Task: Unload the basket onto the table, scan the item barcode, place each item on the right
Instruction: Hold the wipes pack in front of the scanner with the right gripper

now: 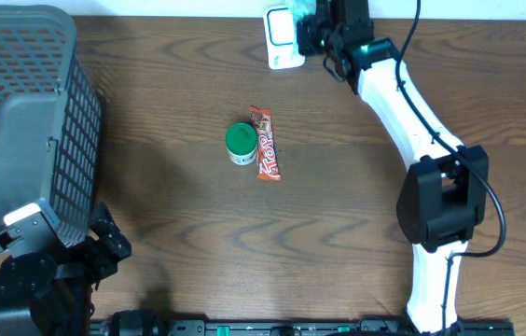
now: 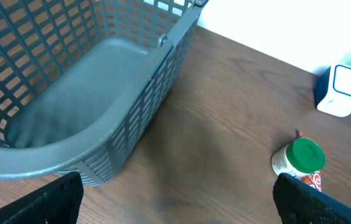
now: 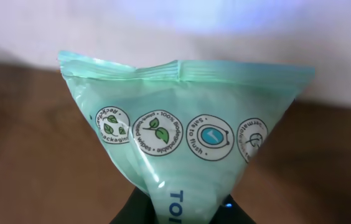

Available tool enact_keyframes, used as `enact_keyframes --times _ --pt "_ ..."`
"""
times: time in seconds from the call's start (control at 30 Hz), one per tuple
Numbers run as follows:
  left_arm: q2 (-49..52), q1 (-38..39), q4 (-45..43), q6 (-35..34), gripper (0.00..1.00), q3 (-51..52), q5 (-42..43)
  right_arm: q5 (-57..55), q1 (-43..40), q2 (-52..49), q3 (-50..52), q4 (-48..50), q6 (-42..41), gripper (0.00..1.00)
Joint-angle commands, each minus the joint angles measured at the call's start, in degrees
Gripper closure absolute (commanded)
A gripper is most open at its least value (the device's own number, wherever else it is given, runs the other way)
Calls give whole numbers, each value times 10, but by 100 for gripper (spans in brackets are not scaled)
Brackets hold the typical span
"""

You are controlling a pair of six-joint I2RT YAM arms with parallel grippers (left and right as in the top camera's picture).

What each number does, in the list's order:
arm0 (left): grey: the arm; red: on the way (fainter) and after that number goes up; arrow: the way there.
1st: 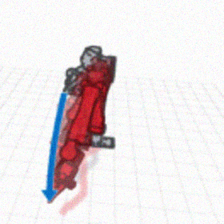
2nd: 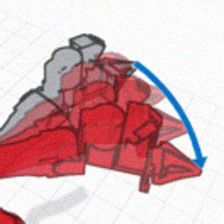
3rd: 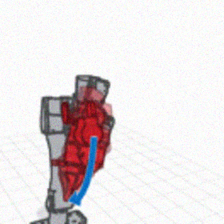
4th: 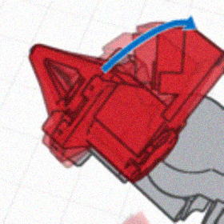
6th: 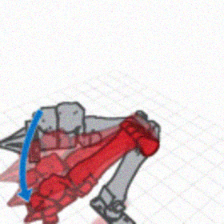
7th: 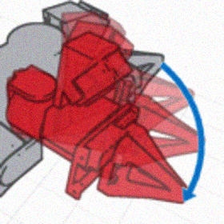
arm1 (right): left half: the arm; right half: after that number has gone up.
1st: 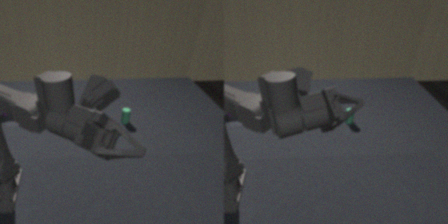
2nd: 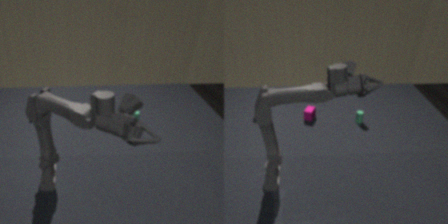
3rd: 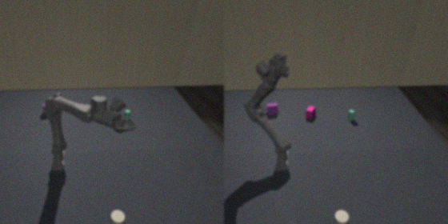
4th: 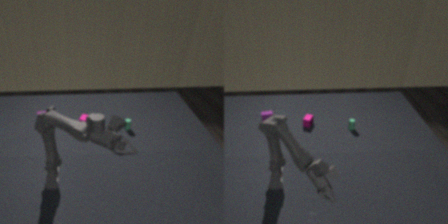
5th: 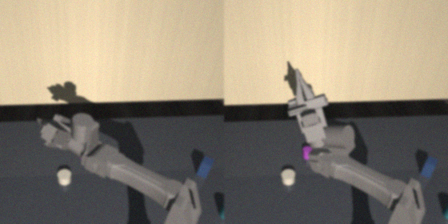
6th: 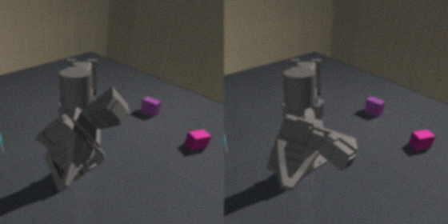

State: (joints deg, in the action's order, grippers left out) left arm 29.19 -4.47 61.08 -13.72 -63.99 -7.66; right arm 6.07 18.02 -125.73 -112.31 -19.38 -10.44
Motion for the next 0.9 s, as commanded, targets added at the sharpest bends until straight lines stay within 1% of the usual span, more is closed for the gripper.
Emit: enact_keyframes --times 0.0,0.13,0.2,0.3,0.37,0.47,0.67,0.73,0.87 --pt "-1 -3 -2 0 2 0 -5 -28 4 -54 -48 8 9 88" --pt "-1 -3 -2 1 2 0 -5 -28 12 -122 -120 2 8 85" --pt "-1 -3 -2 0 2 0 -5 -28 16 -152 -159 -16 4 85" --pt "-1 -3 -2 0 2 0 -5 -28 21 -191 -216 -67 -1 85" --pt "-1 -3 -2 0 2 0 -5 -28 21 -197 -236 -110 -7 86" --pt "-1 -3 -2 0 2 0 -5 -41 21 -196 -253 -166 -17 86" --pt "-1 -3 -2 0 2 0 -5 -64 23 -196 -273 -218 -33 84" --pt "-1 -3 -2 0 2 0 -5 -75 25 -196 -273 -227 -41 84" --pt "-1 -3 -2 1 2 0 -5 -75 28 -197 -273 -229 -41 80"
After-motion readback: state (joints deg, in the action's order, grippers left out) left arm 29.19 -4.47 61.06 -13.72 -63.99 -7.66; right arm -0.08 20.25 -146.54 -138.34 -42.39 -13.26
